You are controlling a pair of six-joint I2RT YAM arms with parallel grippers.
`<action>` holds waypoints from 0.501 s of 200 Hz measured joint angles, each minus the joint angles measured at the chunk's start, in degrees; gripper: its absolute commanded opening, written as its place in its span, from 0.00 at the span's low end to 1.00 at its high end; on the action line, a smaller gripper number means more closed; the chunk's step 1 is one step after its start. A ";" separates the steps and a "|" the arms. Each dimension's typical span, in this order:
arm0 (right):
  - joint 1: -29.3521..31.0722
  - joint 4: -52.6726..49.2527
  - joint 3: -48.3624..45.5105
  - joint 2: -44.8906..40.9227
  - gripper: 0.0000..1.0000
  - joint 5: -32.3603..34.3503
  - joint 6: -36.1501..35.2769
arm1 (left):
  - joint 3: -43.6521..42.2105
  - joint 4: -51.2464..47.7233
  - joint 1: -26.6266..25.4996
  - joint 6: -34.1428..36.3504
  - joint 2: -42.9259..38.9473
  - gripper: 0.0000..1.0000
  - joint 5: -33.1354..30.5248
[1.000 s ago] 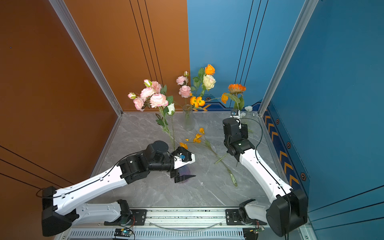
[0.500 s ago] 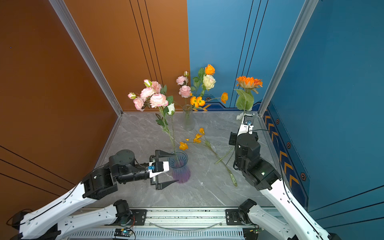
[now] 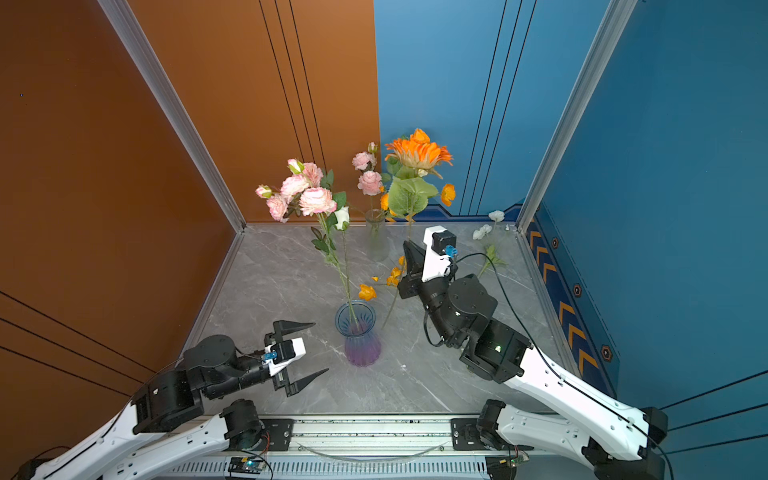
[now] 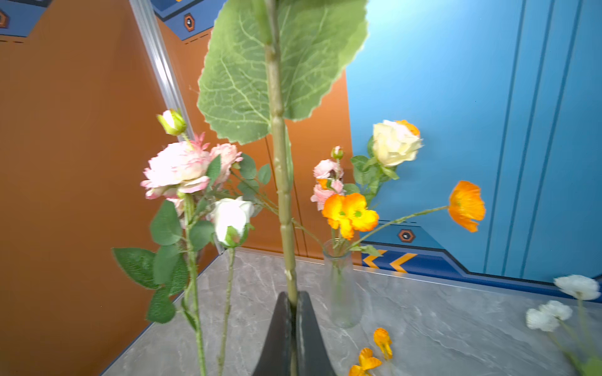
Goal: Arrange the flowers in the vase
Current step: 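Carry the orange gerbera to the purple vase with right gripper while left draws back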
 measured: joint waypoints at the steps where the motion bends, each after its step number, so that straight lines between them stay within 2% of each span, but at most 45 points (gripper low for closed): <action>1: 0.15 0.24 -0.04 0.07 0.00 0.00 0.00 | 0.00 0.00 0.04 -0.04 0.00 0.98 -0.02; 36: 4.63 10.25 -2.67 2.75 0.00 1.55 0.31 | 0.00 0.02 2.71 -0.68 0.55 0.98 0.46; 100: 5.77 18.82 -5.46 7.50 0.00 5.75 -1.05 | 0.00 0.04 5.38 -1.95 0.90 0.98 3.30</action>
